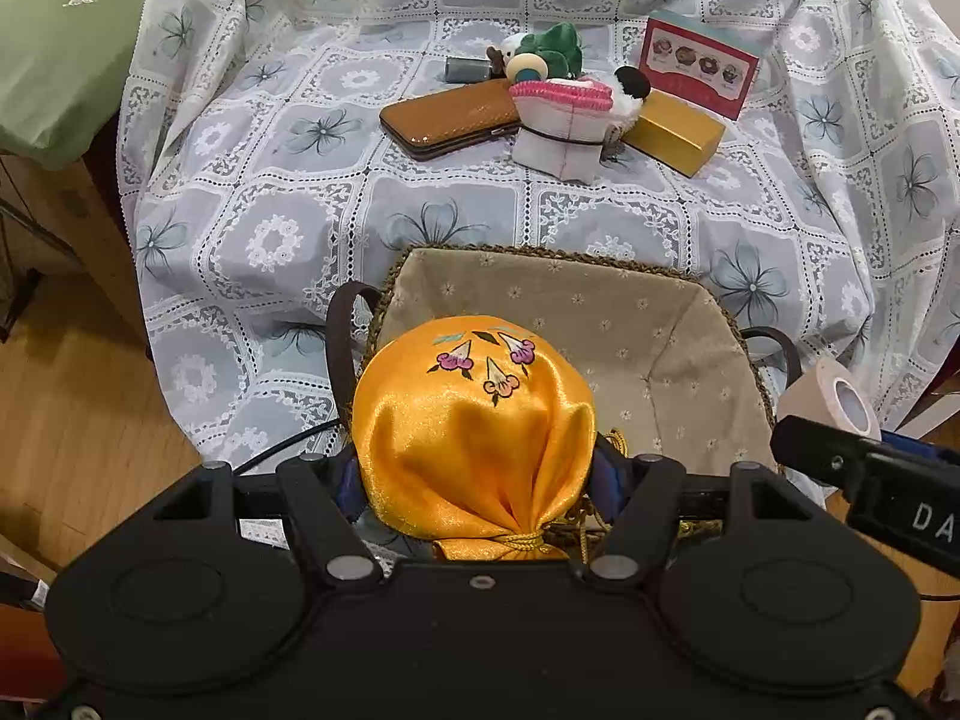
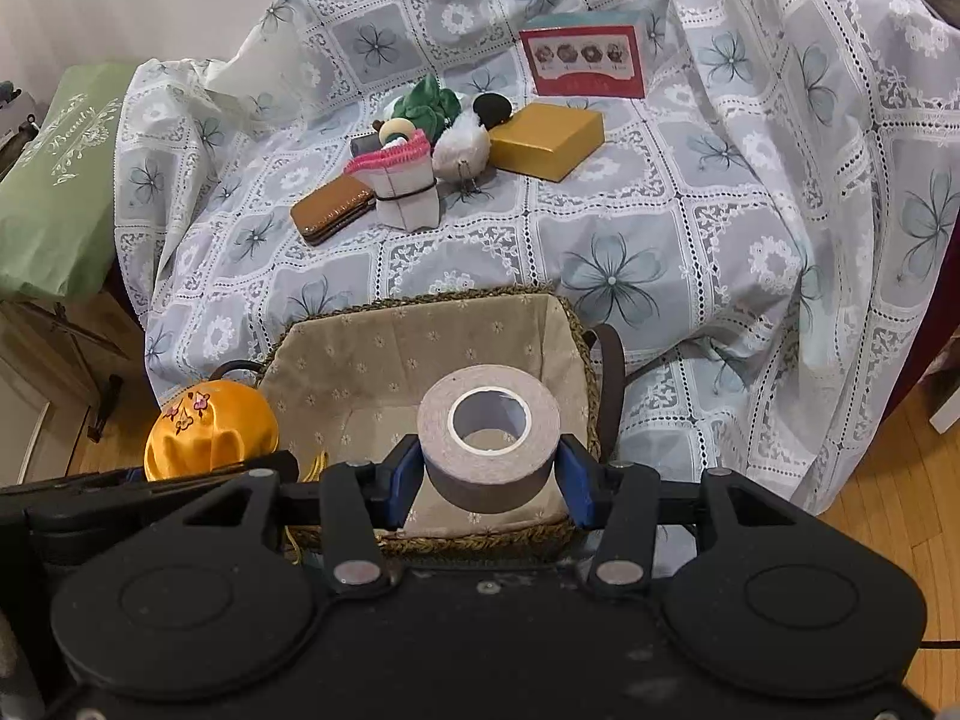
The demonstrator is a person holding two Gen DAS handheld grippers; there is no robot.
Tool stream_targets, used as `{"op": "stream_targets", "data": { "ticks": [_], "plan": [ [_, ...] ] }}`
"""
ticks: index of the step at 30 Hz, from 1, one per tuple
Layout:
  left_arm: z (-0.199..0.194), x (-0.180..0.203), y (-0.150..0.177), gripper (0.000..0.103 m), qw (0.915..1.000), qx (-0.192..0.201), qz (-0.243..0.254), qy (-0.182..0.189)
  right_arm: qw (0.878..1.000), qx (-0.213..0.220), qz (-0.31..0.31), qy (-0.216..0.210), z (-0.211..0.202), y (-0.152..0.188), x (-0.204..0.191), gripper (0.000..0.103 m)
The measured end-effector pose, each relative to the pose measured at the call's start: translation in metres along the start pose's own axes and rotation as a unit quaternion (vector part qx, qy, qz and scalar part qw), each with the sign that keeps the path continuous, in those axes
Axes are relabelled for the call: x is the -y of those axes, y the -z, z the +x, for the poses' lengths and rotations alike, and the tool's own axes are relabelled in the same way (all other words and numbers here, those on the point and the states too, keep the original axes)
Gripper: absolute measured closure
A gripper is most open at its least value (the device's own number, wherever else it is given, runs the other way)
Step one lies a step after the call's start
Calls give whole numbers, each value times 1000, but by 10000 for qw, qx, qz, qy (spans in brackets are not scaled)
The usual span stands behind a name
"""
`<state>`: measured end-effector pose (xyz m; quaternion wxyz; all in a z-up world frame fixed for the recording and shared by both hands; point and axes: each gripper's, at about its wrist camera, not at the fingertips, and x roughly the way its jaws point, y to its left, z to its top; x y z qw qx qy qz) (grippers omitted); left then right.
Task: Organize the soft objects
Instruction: 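Carry the orange pouch and tape roll back over the basket with both tools, then open the left tool to drop the pouch while the right tool releases the tape roll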
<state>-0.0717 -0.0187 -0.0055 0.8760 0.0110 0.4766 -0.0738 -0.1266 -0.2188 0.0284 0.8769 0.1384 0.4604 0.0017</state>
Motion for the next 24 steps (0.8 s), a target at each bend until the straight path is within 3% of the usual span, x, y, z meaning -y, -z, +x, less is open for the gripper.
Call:
{"op": "stream_targets", "data": {
  "ticks": [16,24],
  "plan": [
    [8,-6,0,39,9998,-83,-132,-83,9997,-221,56,-17,12,-1,0,55],
    [5,-6,-2,30,9998,143,-119,-66,9997,-251,65,-33,14,-1,0,55]
  ]
}}
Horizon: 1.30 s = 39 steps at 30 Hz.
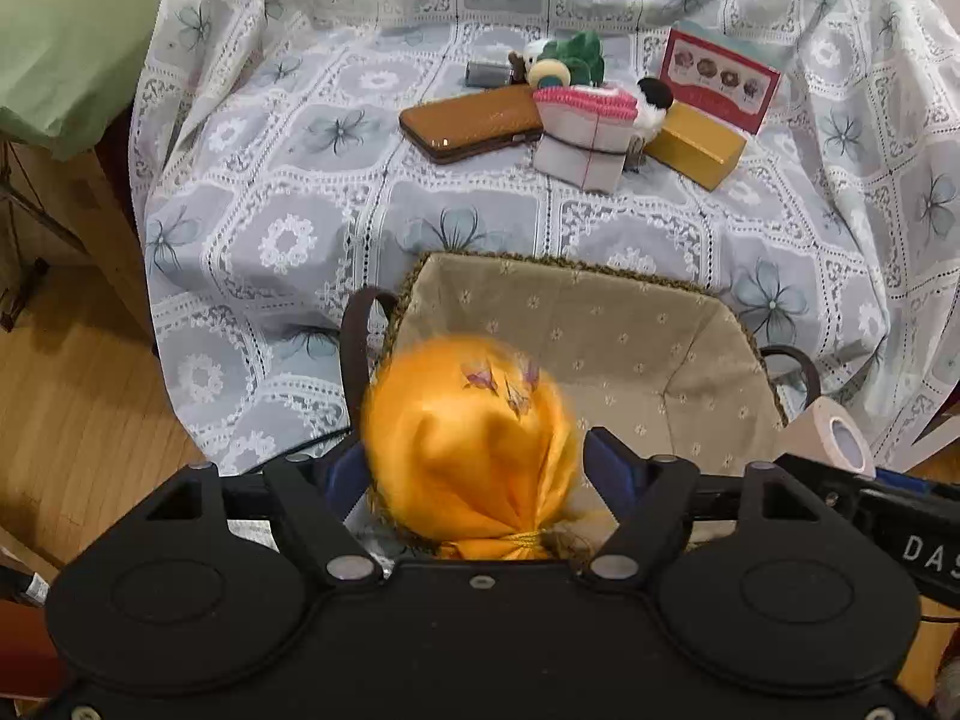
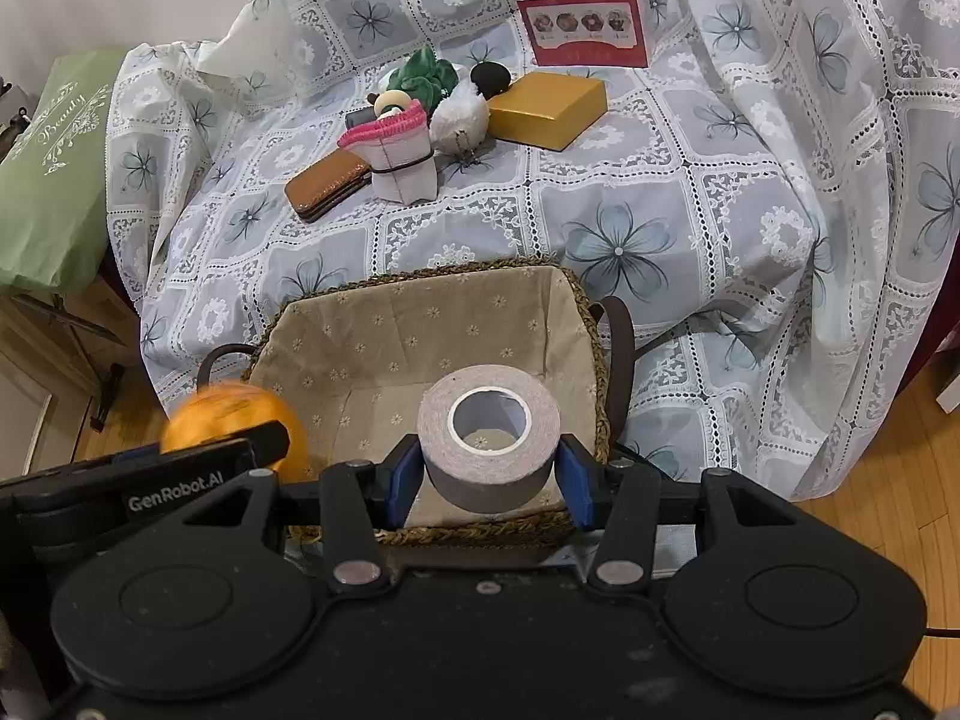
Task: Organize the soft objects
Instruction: 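Open the left tool to drop the pouch while the right tool releases the tape roll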
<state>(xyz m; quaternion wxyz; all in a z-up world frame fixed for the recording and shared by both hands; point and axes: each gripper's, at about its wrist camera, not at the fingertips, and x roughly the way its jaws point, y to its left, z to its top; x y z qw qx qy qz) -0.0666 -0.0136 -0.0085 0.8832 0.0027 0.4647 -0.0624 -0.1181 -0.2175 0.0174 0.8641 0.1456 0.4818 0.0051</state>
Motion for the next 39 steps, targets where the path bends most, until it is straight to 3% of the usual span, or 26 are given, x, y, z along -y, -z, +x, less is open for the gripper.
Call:
{"op": "stream_targets", "data": {
  "ticks": [2,16,19,39],
  "plan": [
    [-3,1,0,22,9999,98,29,-29,10000,-12,11,2,1,0,0,55],
    [-2,-6,3,22,9998,63,-137,-129,10000,-34,-32,-30,5,1,-4,54],
    [-2,-6,3,22,9998,64,-142,-142,9999,93,18,-99,2,0,-4,40],
    [0,0,6,22,9996,36,58,-289,9999,-21,88,-48,8,3,1,40]
  ]
}}
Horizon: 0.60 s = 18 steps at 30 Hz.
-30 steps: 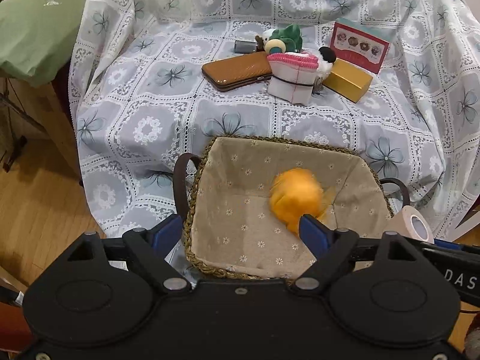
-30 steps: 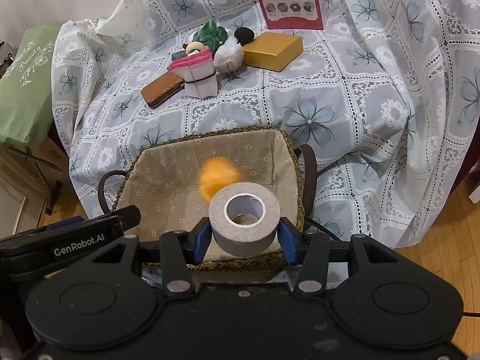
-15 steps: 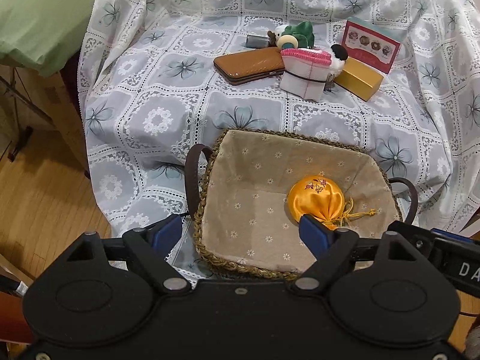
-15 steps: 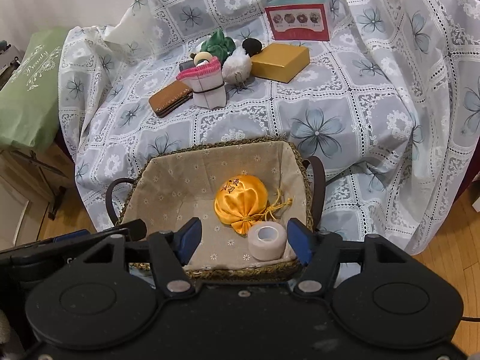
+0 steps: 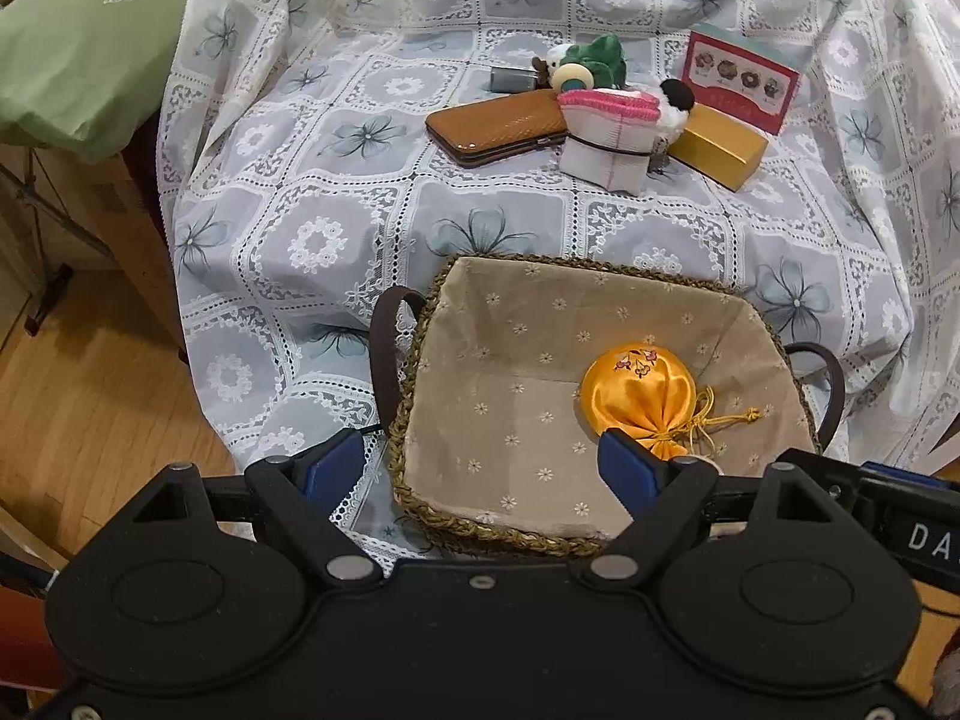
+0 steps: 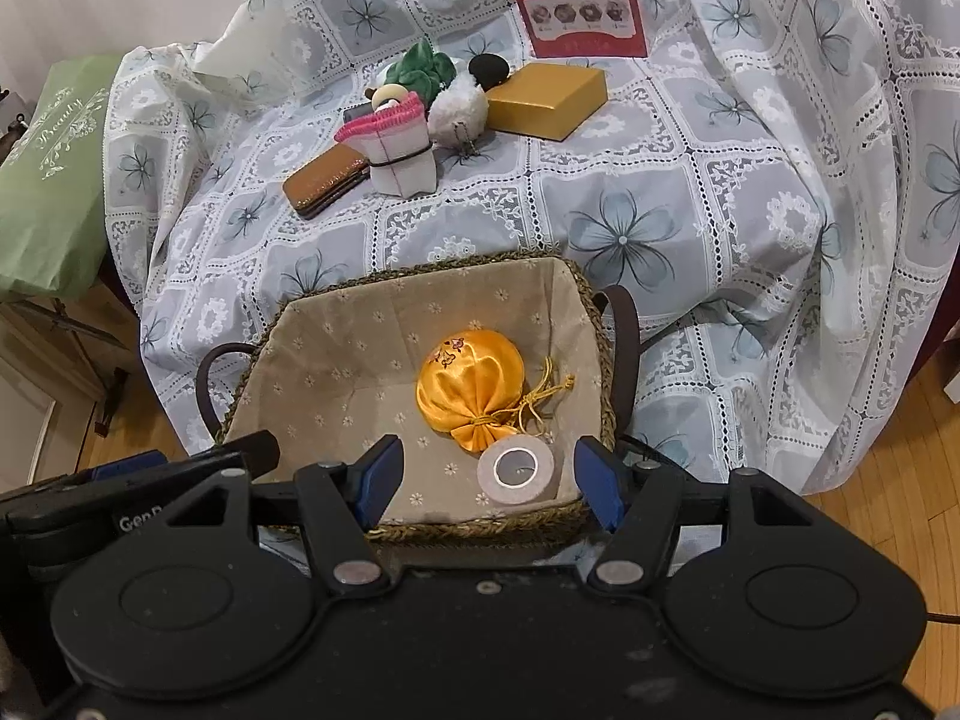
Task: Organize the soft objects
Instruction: 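Open the left tool to drop the pouch while the right tool releases the tape roll, then withdraw both open tools from the basket toward the remaining objects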
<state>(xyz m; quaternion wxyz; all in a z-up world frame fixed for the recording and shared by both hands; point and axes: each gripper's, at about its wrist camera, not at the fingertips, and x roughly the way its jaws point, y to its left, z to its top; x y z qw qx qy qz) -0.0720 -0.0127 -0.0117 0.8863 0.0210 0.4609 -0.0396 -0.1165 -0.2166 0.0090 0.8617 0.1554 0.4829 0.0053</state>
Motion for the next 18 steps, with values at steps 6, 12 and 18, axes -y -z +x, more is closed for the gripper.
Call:
{"op": "stream_targets", "data": {
  "ticks": [6,12,18],
  "plan": [
    [8,11,-3,22,9997,-135,160,-94,10000,-4,22,76,7,-5,8,40],
    [11,16,-12,22,9996,-72,182,-190,9998,-47,-8,195,17,-15,12,40],
    [17,16,-23,22,9998,-37,19,-201,9996,-71,-111,261,28,-25,15,40]
  ]
}}
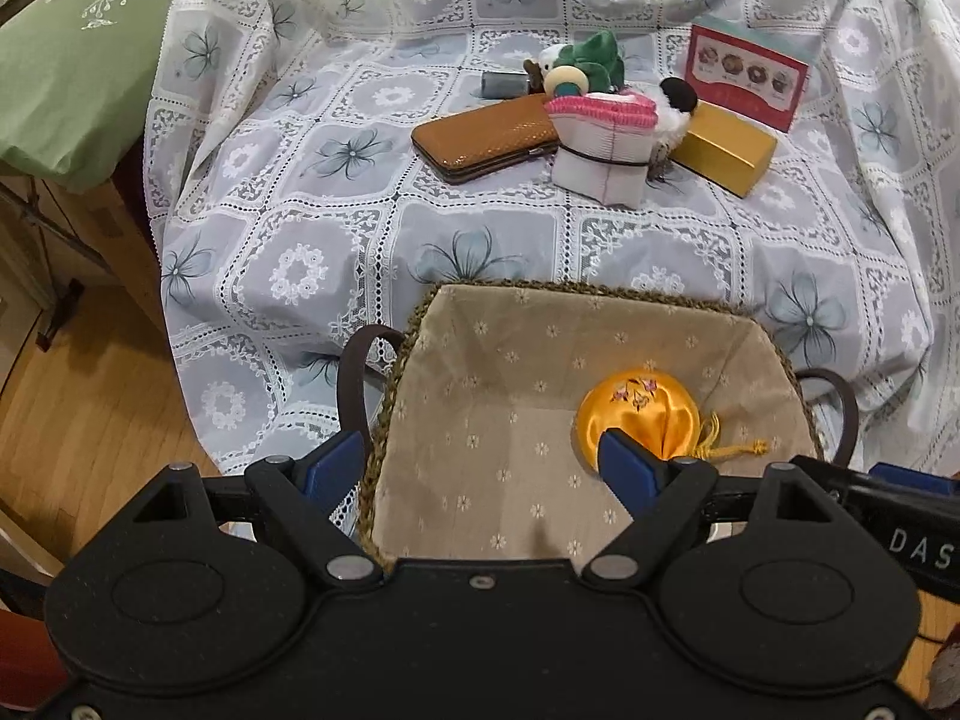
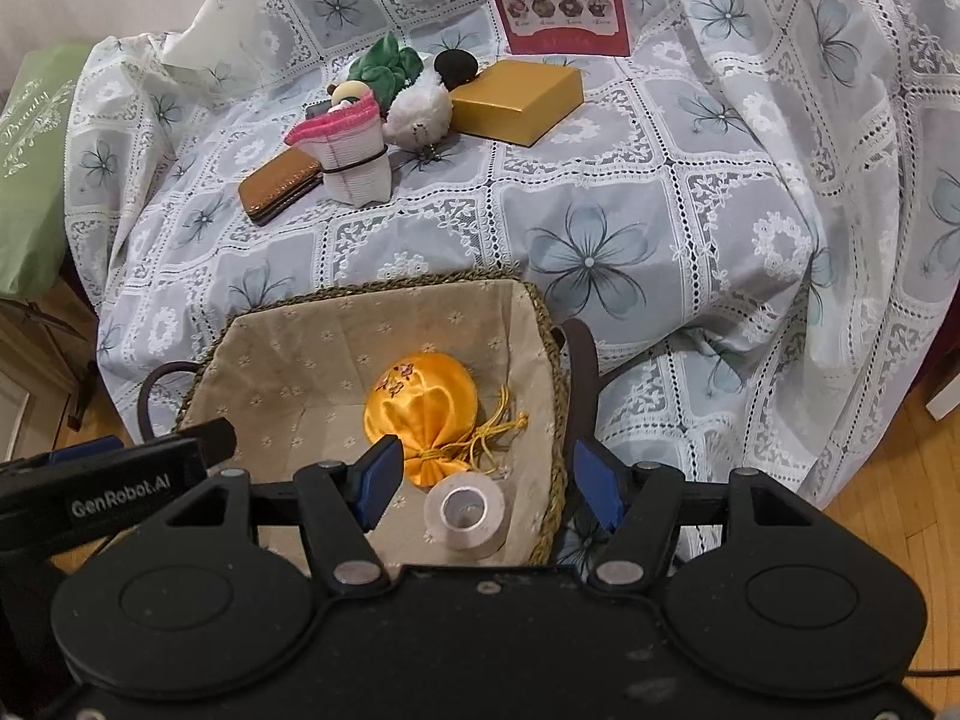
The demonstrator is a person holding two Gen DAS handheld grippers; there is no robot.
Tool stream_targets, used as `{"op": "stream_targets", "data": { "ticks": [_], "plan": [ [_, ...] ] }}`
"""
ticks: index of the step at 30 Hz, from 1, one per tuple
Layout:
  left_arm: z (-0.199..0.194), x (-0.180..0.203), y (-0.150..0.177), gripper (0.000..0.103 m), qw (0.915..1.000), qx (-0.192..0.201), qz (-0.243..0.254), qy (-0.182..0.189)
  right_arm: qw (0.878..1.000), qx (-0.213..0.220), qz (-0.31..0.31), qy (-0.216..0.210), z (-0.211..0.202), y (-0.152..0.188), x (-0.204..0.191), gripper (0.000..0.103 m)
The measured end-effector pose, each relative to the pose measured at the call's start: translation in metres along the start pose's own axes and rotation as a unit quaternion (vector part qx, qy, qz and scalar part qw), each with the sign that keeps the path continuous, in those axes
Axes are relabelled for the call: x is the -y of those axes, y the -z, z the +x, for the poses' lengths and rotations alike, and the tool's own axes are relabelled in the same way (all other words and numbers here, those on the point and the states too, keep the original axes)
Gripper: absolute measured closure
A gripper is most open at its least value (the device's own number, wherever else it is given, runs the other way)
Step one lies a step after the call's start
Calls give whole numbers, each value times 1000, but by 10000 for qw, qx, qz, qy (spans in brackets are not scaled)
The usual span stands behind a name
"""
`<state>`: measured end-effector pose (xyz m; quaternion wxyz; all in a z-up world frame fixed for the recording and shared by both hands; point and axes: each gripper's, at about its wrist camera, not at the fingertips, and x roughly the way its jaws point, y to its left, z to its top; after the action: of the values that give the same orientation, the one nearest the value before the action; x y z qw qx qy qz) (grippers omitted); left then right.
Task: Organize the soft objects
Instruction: 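Withdraw both open tools from the basket toward the remaining objects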
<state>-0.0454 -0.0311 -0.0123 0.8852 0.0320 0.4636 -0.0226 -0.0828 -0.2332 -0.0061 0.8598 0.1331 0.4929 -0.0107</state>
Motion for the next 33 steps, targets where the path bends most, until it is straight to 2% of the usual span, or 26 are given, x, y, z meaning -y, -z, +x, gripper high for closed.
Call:
{"op": "stream_targets", "data": {
  "ticks": [9,22,27,33],
  "plan": [
    [25,6,-14,22,9994,-299,-117,-92,9996,-29,-237,-140,17,-15,-2,40],
    [50,24,-39,22,9982,-394,95,-436,9975,25,-638,-311,40,-36,-6,40],
    [60,34,-47,22,9977,-438,205,-477,9969,-114,-644,-442,53,-44,-2,40],
    [77,38,-53,22,9959,-665,101,-598,9965,-171,-611,-545,64,-52,2,40]
  ]
}}
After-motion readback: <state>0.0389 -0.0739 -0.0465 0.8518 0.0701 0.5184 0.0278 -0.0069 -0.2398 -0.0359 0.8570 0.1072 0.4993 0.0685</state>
